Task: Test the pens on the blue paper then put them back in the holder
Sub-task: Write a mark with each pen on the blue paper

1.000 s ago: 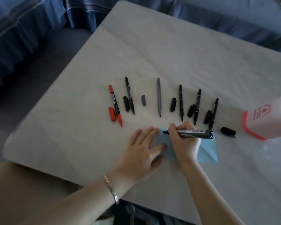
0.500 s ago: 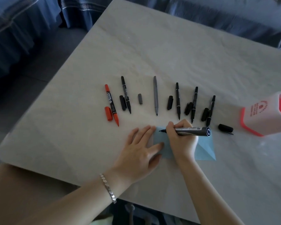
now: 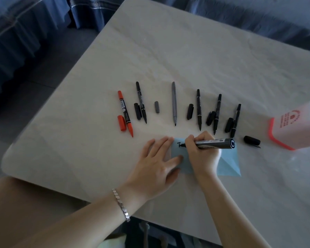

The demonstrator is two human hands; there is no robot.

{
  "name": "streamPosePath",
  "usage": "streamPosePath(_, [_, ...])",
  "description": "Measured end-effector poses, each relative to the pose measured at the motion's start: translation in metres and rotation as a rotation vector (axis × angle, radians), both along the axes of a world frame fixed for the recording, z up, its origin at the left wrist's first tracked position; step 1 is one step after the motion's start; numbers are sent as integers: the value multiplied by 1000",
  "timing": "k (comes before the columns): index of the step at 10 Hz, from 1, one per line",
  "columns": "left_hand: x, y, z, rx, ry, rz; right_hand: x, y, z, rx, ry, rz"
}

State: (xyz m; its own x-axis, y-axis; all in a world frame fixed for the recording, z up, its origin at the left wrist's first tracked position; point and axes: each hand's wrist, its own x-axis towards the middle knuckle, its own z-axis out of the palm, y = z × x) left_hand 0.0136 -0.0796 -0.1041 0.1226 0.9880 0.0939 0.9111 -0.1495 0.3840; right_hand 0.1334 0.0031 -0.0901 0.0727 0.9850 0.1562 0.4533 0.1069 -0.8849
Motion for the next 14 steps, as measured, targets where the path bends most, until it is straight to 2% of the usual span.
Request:
streamPosePath(2, [0, 0, 0, 2, -2, -1, 0, 0, 2, -12, 46, 28])
streamPosePath(6, [0, 1, 0, -6, 8, -2, 0, -2, 3, -31, 17, 103])
streamPosePath(8, [-1, 1, 2, -20, 9, -7, 0, -2, 0, 23, -7, -77])
streamPosePath(10, [-1, 1, 4, -16, 21, -13, 1, 0, 8, -69, 225, -179])
streamPosePath(11, [0, 1, 4, -16, 49, -11, 4, 4, 15, -170, 353, -161])
streamPosePath(13, [4, 4, 5, -6, 116, 5, 47, 2, 33, -201, 241, 16])
streamPosePath(14, [15, 11, 9, -16, 100, 65, 86, -7, 42, -117, 118, 25])
